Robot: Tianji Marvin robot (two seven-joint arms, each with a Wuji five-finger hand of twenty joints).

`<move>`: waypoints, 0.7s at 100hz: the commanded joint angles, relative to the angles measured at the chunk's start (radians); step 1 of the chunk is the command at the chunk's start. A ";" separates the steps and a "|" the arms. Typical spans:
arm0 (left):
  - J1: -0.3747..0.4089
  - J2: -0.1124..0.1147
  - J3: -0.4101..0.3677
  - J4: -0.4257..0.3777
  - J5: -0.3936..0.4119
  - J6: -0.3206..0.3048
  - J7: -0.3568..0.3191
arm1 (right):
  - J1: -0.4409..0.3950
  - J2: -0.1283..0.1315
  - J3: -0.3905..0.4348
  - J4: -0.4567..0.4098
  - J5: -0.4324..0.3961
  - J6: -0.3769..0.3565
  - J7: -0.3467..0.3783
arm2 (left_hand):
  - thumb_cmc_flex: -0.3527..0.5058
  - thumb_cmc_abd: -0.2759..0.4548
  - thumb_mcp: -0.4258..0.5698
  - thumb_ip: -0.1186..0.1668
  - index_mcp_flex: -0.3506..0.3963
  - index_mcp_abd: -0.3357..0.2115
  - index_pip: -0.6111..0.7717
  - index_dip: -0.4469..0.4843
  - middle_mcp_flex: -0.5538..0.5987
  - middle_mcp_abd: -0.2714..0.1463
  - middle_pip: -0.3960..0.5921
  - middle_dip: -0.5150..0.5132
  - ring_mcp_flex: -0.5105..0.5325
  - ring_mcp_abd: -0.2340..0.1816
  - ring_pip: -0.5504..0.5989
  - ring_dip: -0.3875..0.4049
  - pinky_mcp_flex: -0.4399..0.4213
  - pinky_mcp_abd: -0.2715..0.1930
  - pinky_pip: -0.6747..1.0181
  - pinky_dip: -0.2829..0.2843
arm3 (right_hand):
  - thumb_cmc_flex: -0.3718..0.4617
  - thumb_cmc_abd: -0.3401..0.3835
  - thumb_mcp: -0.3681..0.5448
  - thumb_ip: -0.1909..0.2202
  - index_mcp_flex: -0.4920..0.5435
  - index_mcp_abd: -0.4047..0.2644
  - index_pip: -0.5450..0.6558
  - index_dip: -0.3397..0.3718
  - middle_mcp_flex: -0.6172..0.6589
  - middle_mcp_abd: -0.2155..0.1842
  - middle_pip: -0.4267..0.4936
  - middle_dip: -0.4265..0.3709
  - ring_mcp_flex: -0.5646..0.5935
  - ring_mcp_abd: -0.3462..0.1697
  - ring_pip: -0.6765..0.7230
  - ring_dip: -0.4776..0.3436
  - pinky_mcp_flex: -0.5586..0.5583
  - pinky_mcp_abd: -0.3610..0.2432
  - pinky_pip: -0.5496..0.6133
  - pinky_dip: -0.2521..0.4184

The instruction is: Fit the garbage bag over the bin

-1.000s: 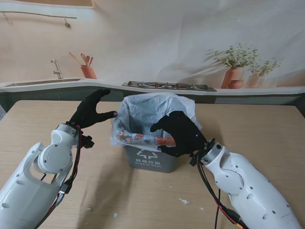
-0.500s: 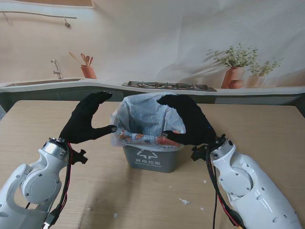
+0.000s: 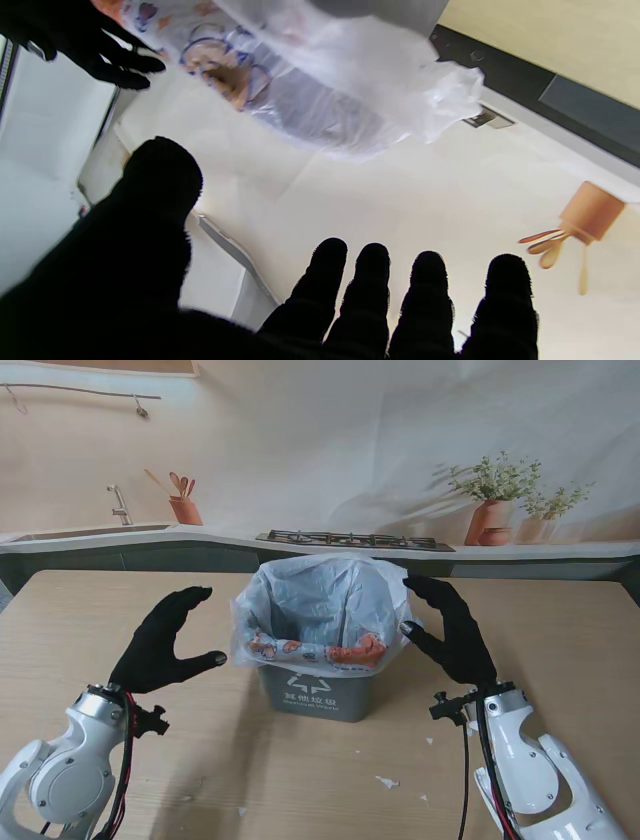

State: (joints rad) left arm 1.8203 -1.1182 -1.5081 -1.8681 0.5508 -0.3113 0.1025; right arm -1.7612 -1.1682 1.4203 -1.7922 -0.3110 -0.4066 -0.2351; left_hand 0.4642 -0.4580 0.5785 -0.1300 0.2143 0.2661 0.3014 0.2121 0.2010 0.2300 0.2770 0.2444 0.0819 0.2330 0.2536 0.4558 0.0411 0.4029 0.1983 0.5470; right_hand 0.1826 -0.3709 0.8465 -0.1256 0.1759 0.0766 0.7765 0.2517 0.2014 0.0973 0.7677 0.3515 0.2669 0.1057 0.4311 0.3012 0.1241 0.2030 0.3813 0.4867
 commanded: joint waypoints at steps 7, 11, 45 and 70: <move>0.007 -0.008 0.015 0.055 -0.024 0.039 -0.001 | -0.012 -0.019 -0.007 0.083 0.089 0.046 -0.002 | -0.013 0.011 -0.015 0.040 -0.001 0.027 -0.023 -0.014 -0.008 0.001 -0.020 -0.016 -0.010 0.000 -0.008 -0.015 0.007 0.011 -0.044 0.002 | 0.037 -0.047 0.109 0.004 0.054 0.022 0.002 -0.014 0.038 0.028 0.009 0.005 0.040 0.009 -0.021 -0.016 0.004 -0.003 -0.017 0.019; 0.004 -0.009 0.020 0.069 -0.032 0.046 0.000 | -0.006 -0.021 -0.011 0.098 0.111 0.064 -0.004 | -0.014 0.013 -0.013 0.039 0.002 0.029 -0.026 -0.015 -0.006 0.002 -0.018 -0.015 -0.011 0.000 -0.009 -0.016 0.006 0.008 -0.047 -0.001 | 0.042 -0.051 0.126 0.000 0.075 0.025 -0.005 -0.016 0.061 0.035 -0.001 0.002 0.051 0.015 -0.025 -0.018 0.006 -0.001 -0.018 0.017; -0.054 -0.010 0.074 0.148 -0.085 0.078 -0.023 | 0.040 -0.007 -0.036 0.148 0.164 0.110 0.094 | -0.014 0.013 -0.009 0.036 0.027 0.039 -0.047 -0.025 -0.003 0.003 0.010 0.001 -0.013 0.000 -0.012 -0.021 -0.011 -0.002 -0.048 -0.004 | 0.034 -0.027 0.109 -0.003 0.072 0.031 -0.015 -0.016 0.052 0.028 0.000 0.008 0.038 0.009 -0.031 -0.019 -0.013 -0.016 -0.013 0.031; -0.066 -0.008 0.091 0.169 -0.094 0.103 -0.038 | 0.053 -0.008 -0.044 0.164 0.162 0.121 0.090 | -0.010 0.012 -0.009 0.037 0.029 0.040 -0.047 -0.024 -0.004 0.003 0.010 0.001 -0.015 0.000 -0.015 -0.017 -0.017 -0.003 -0.047 -0.002 | 0.030 -0.026 0.102 -0.002 0.072 0.029 -0.014 -0.014 0.060 0.026 0.004 0.011 0.041 0.005 -0.024 -0.016 -0.012 -0.013 -0.012 0.035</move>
State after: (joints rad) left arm 1.7510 -1.1229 -1.4194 -1.7031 0.4600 -0.2137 0.0799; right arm -1.7066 -1.1683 1.3795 -1.6310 -0.1516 -0.2954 -0.1566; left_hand 0.4648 -0.4580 0.5792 -0.1300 0.2303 0.2965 0.2744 0.1996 0.2011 0.2300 0.2827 0.2439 0.0821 0.2364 0.2538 0.4455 0.0323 0.4032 0.1862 0.5429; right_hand 0.2204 -0.3957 0.9456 -0.1255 0.2541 0.1060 0.7713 0.2506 0.2553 0.1293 0.7714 0.3553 0.3117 0.1200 0.4051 0.2908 0.1178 0.2036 0.3803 0.5021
